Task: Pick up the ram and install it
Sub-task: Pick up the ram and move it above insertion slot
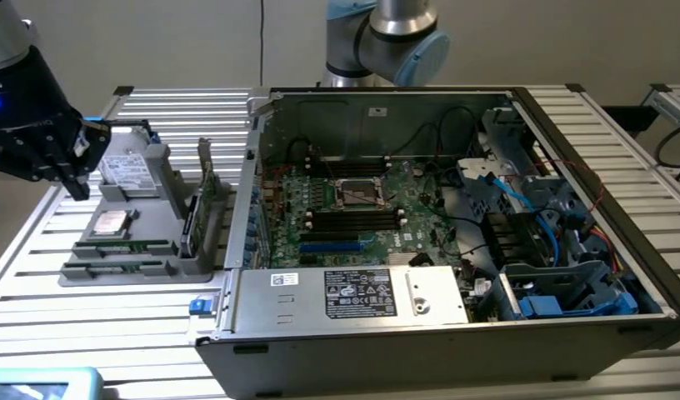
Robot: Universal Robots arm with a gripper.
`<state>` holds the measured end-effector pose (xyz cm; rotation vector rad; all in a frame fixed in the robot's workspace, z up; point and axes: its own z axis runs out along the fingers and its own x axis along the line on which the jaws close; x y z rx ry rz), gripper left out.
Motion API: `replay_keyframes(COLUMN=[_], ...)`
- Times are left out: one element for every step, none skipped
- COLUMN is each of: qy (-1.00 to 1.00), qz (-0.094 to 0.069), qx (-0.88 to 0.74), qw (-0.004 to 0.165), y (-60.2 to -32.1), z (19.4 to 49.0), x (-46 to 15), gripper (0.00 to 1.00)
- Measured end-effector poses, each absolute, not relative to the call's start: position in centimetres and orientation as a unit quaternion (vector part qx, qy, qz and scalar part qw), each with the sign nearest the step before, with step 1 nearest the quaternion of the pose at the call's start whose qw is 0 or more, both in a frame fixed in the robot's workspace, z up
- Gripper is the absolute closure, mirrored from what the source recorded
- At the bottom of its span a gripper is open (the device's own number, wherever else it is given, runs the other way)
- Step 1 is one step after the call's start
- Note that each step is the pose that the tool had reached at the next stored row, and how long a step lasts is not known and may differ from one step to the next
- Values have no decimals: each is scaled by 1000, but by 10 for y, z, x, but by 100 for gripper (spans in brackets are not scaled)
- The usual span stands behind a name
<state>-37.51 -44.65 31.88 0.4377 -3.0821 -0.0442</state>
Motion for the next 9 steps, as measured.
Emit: replay_keyframes(qy=[-989, -987, -986, -984, -983, -981, -979, -977, -975], qz=[-14, -14, -14, -14, -14, -13, -13, -13, -13], qx=[149, 158, 168, 176, 185, 194, 203, 212, 221], qw=[14, 14, 15, 15, 15, 15, 15, 15, 15], y=[-447, -447, -447, -447, -447, -447, -447, -447, -447], z=[319, 319, 319, 318, 318, 318, 318, 318, 318], x=[-375, -375, -375, -375, -375, -375, -375, -375, -375], gripper=[89, 89, 89, 89, 89, 89, 89, 89, 89])
